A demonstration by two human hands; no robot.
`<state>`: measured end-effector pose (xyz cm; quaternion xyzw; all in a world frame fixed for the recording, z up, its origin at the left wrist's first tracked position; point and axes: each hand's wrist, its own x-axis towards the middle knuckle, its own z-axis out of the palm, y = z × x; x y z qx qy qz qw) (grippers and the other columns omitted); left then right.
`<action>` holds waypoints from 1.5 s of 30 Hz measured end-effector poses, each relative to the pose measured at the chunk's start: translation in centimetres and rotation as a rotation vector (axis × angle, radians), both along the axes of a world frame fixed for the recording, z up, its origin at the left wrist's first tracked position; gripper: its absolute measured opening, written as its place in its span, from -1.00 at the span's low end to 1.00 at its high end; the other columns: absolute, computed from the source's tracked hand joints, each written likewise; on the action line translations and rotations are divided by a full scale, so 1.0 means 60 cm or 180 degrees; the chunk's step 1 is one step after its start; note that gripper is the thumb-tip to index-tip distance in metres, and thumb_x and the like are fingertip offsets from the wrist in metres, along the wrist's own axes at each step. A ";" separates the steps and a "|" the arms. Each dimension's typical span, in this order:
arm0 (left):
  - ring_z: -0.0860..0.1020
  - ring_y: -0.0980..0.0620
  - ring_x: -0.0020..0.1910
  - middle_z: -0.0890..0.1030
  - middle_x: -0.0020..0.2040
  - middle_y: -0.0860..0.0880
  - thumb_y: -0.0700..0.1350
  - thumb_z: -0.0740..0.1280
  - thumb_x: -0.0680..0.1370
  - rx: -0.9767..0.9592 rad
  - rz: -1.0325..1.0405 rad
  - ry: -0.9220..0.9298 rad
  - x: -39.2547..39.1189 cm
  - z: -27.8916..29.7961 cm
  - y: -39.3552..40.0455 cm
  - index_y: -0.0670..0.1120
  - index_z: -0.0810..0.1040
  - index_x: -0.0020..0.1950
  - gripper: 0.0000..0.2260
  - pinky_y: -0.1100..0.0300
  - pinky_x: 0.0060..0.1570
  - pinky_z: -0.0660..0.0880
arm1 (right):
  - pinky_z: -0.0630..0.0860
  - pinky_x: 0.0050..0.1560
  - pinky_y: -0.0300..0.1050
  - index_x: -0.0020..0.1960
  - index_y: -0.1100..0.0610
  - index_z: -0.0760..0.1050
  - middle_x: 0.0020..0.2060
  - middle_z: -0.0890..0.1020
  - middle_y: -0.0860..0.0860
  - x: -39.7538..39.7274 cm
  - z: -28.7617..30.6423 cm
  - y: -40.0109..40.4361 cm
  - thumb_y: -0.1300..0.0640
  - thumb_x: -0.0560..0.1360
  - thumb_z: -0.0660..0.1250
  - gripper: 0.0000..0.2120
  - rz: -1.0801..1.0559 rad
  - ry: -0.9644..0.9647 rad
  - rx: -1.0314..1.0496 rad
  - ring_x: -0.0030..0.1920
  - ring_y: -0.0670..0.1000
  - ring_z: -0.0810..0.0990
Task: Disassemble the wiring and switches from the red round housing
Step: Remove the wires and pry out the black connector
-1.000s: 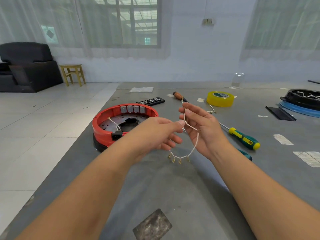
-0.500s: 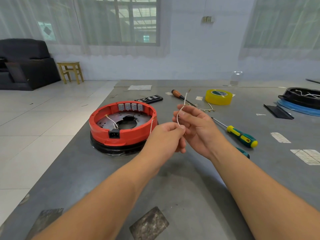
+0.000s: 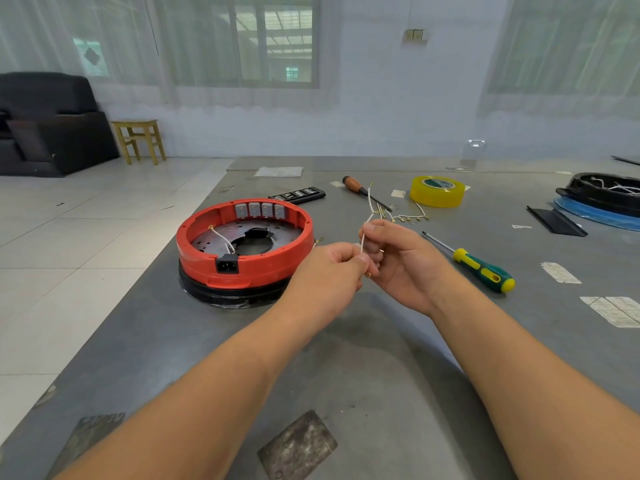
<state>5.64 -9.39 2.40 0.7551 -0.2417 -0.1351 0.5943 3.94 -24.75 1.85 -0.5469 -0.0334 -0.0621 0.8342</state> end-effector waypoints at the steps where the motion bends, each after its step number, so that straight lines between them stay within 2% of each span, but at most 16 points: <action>1: 0.29 0.08 -0.49 0.36 -0.52 0.08 -0.20 0.28 0.69 0.0048 -0.0012 -0.0009 0.002 -0.001 0.000 -0.08 0.64 -0.22 -0.69 0.14 -0.36 0.24 | 0.37 -0.39 -0.21 -0.28 0.13 0.53 -0.41 0.36 0.00 -0.001 0.001 -0.002 0.17 0.44 0.41 -0.86 0.0013 0.0026 -0.0025 -0.41 -0.05 0.31; 3: 0.30 0.08 -0.49 0.37 -0.53 0.09 -0.18 0.30 0.68 0.0193 -0.0043 -0.0066 0.005 -0.004 0.001 -0.04 0.64 -0.26 -0.68 0.15 -0.37 0.25 | 0.30 -0.39 -0.20 -0.32 0.11 0.47 -0.42 0.30 -0.01 0.001 0.001 -0.006 0.22 0.48 0.36 -0.79 -0.0052 0.0140 -0.0088 -0.42 -0.06 0.25; 7: 0.38 0.03 -0.43 0.43 -0.48 0.08 -0.12 0.30 0.67 0.0603 -0.0044 -0.0354 0.005 -0.020 -0.002 0.02 0.63 -0.29 -0.66 0.11 -0.27 0.32 | 0.21 -0.39 -0.20 -0.38 0.09 0.49 -0.43 0.26 0.00 0.004 -0.012 -0.008 0.33 0.56 0.27 -0.64 -0.0392 0.0337 -0.0476 -0.43 -0.06 0.19; 12: 0.42 0.05 -0.41 0.52 -0.39 0.03 -0.07 0.27 0.69 0.0837 0.0127 -0.0512 0.002 -0.044 -0.006 0.00 0.65 -0.20 -0.70 0.12 -0.29 0.35 | 0.45 -0.26 -0.16 -0.10 0.20 0.63 -0.34 0.54 0.06 -0.011 -0.035 -0.013 0.20 0.58 0.41 -0.89 -0.0745 0.0296 -0.1260 -0.34 -0.04 0.46; 16: 0.44 0.07 -0.36 0.50 -0.36 0.06 -0.03 0.28 0.67 0.1160 0.0093 -0.0776 -0.002 -0.054 -0.007 -0.04 0.66 -0.07 -0.78 0.14 -0.34 0.31 | 0.51 -0.25 -0.15 -0.04 0.21 0.62 -0.26 0.67 0.08 -0.015 -0.048 -0.011 0.14 0.58 0.43 -0.87 -0.1021 0.0278 -0.1420 -0.25 -0.01 0.61; 18: 0.46 0.01 -0.29 0.48 -0.34 0.06 -0.03 0.27 0.68 0.1302 0.0120 -0.0941 -0.007 -0.058 -0.008 -0.04 0.60 -0.09 -0.80 0.12 -0.34 0.31 | 0.52 -0.27 -0.16 -0.03 0.23 0.61 -0.25 0.67 0.11 -0.015 -0.050 -0.006 0.15 0.59 0.41 -0.87 -0.0970 0.0304 -0.1354 -0.26 0.00 0.61; 20: 0.54 -0.11 -0.16 0.57 -0.23 0.00 -0.04 0.24 0.68 0.1470 0.0104 -0.1106 -0.009 -0.060 -0.007 -0.04 0.57 -0.07 -0.81 0.06 -0.23 0.45 | 0.50 -0.31 -0.20 -0.06 0.23 0.58 -0.28 0.64 0.13 -0.016 -0.048 -0.007 0.18 0.61 0.38 -0.88 -0.0772 0.0339 -0.1134 -0.30 -0.01 0.59; 21: 0.58 -0.16 -0.06 0.64 -0.12 -0.05 -0.06 0.21 0.68 0.1554 0.0055 -0.1168 -0.010 -0.061 -0.006 -0.05 0.59 0.00 -0.81 0.00 -0.09 0.53 | 0.48 -0.33 -0.22 -0.08 0.22 0.56 -0.30 0.63 0.12 -0.018 -0.045 -0.010 0.20 0.61 0.36 -0.88 -0.0651 0.0377 -0.1011 -0.32 -0.01 0.57; 24: 0.61 -0.17 0.15 0.69 0.15 -0.08 -0.07 0.15 0.67 0.1891 -0.0110 -0.1374 -0.012 -0.060 0.001 -0.01 0.62 0.16 -0.75 -0.08 0.17 0.56 | 0.41 -0.36 -0.27 -0.15 0.14 0.53 -0.33 0.57 0.07 -0.022 -0.042 -0.025 0.20 0.63 0.34 -0.83 -0.0336 0.0539 -0.0963 -0.35 -0.05 0.49; 27: 0.61 -0.19 0.15 0.68 0.13 -0.09 -0.03 0.15 0.68 0.2260 -0.0151 -0.1727 -0.010 -0.057 0.008 0.02 0.61 0.17 -0.75 -0.07 0.14 0.57 | 0.37 -0.36 -0.30 -0.14 0.12 0.48 -0.32 0.52 0.02 -0.025 -0.046 -0.035 0.17 0.65 0.32 -0.82 -0.0227 0.0601 -0.1428 -0.35 -0.07 0.42; 29: 0.61 -0.21 0.12 0.67 0.08 -0.10 0.00 0.14 0.70 0.2436 -0.0088 -0.2002 -0.010 -0.056 0.011 0.05 0.58 0.18 -0.78 -0.02 0.03 0.56 | 0.39 -0.33 -0.29 -0.11 0.13 0.48 -0.35 0.52 -0.03 -0.029 -0.043 -0.039 0.11 0.66 0.31 -0.82 -0.0315 0.0638 -0.2128 -0.34 -0.07 0.40; 32: 0.61 -0.23 0.07 0.66 0.04 -0.10 0.02 0.14 0.70 0.2546 -0.0097 -0.2207 -0.013 -0.059 0.013 0.05 0.51 0.17 -0.82 -0.01 -0.10 0.46 | 0.46 -0.20 -0.09 -0.11 0.09 0.50 -0.35 0.54 -0.06 -0.035 -0.041 -0.037 -0.02 0.67 0.26 -0.75 -0.0591 0.0699 -0.3352 -0.30 -0.04 0.45; 34: 0.61 -0.24 0.07 0.66 0.05 -0.09 0.01 0.15 0.70 0.2458 -0.0100 -0.2166 -0.015 -0.064 0.012 0.02 0.48 0.14 -0.85 -0.01 -0.12 0.43 | 0.51 -0.15 -0.04 -0.10 0.03 0.50 -0.34 0.58 -0.08 -0.039 -0.044 -0.025 -0.06 0.67 0.24 -0.76 -0.0804 0.0585 -0.3689 -0.29 -0.06 0.51; 39: 0.60 -0.29 0.03 0.66 -0.01 -0.14 0.00 0.17 0.69 0.2011 0.0263 -0.1949 -0.023 -0.073 0.008 0.02 0.47 0.11 -0.88 -0.06 -0.09 0.54 | 0.53 -0.28 -0.25 -0.09 0.08 0.52 -0.30 0.68 -0.06 -0.048 -0.055 -0.010 0.04 0.65 0.32 -0.83 -0.0905 0.0262 -0.2683 -0.35 -0.14 0.58; 42: 0.60 -0.32 0.01 0.66 -0.04 -0.16 0.01 0.17 0.70 0.1815 0.0450 -0.1913 -0.030 -0.077 0.000 0.04 0.50 0.15 -0.85 -0.07 -0.13 0.52 | 0.55 -0.29 -0.25 -0.11 0.07 0.57 -0.29 0.70 -0.04 -0.053 -0.055 -0.011 0.08 0.62 0.38 -0.86 -0.0922 0.0205 -0.2443 -0.31 -0.12 0.60; 45: 0.60 -0.35 0.03 0.67 -0.01 -0.17 0.02 0.19 0.71 0.1820 0.0515 -0.1908 -0.032 -0.080 -0.009 0.04 0.55 0.20 -0.82 -0.11 -0.06 0.56 | 0.57 -0.29 -0.17 -0.15 0.02 0.58 -0.31 0.69 -0.05 -0.051 -0.058 -0.004 0.10 0.60 0.38 -0.86 -0.1256 0.0225 -0.2510 -0.33 -0.12 0.61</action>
